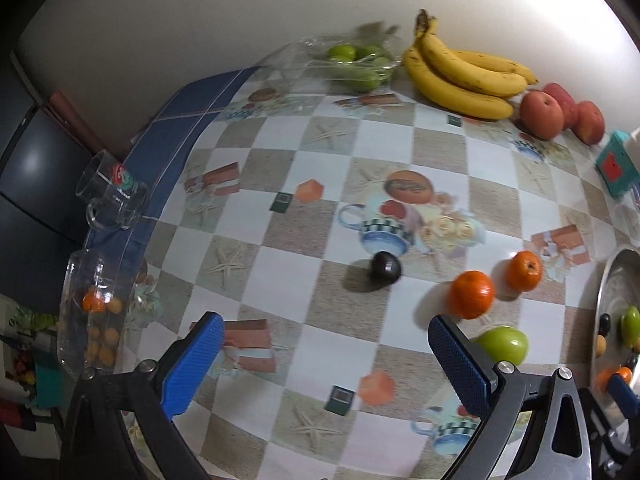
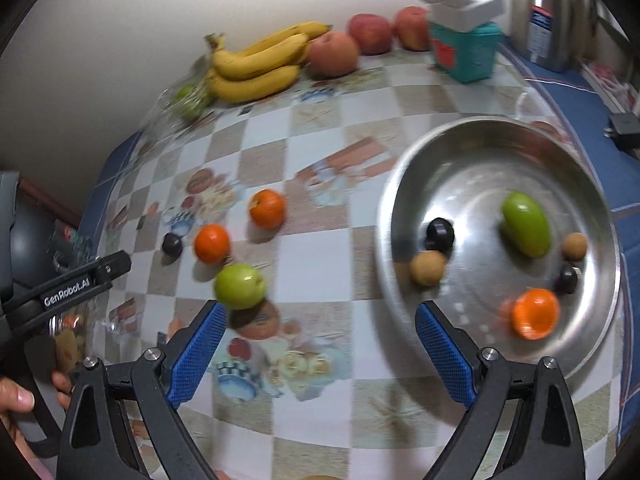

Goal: Organize fruits
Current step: 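Move both open grippers toward the dark plum and green apple on the table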

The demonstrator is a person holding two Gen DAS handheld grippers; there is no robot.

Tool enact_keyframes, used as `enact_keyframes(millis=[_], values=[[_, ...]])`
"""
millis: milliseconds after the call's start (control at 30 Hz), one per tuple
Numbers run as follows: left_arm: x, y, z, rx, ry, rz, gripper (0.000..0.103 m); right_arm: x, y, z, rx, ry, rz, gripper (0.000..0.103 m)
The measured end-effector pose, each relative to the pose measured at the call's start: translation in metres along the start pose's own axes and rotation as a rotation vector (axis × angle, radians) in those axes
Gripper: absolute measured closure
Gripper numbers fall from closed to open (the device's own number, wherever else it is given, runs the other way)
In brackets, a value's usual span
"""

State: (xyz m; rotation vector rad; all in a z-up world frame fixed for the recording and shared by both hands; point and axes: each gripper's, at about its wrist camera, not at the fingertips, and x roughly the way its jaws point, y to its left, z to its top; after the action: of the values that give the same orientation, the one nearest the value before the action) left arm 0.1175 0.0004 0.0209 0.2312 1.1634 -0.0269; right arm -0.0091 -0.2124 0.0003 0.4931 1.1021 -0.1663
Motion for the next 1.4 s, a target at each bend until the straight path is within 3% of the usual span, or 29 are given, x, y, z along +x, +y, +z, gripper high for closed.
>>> enact_keyframes(millis=[333,633,1033,1400], values=[[0.017,0.047,0.004,-0.114,0.04,-0.025,0.0,0.017,0.034,0.0,-0.038,0.022,0.043,0.007],[0.026,0.055,0.008,-0.147,0.063,-0.087,0.0,0.028,0.041,0.004,-0.027,0.023,0.051,0.007],[0.05,0.035,0.01,-0.073,0.11,-0.127,0.0,0.054,0.055,0.002,-0.054,0.065,0.025,0.007],[0.054,0.018,0.018,0.012,0.066,-0.233,0.0,0.073,0.066,0.001,-0.075,0.099,0.0,0.007]])
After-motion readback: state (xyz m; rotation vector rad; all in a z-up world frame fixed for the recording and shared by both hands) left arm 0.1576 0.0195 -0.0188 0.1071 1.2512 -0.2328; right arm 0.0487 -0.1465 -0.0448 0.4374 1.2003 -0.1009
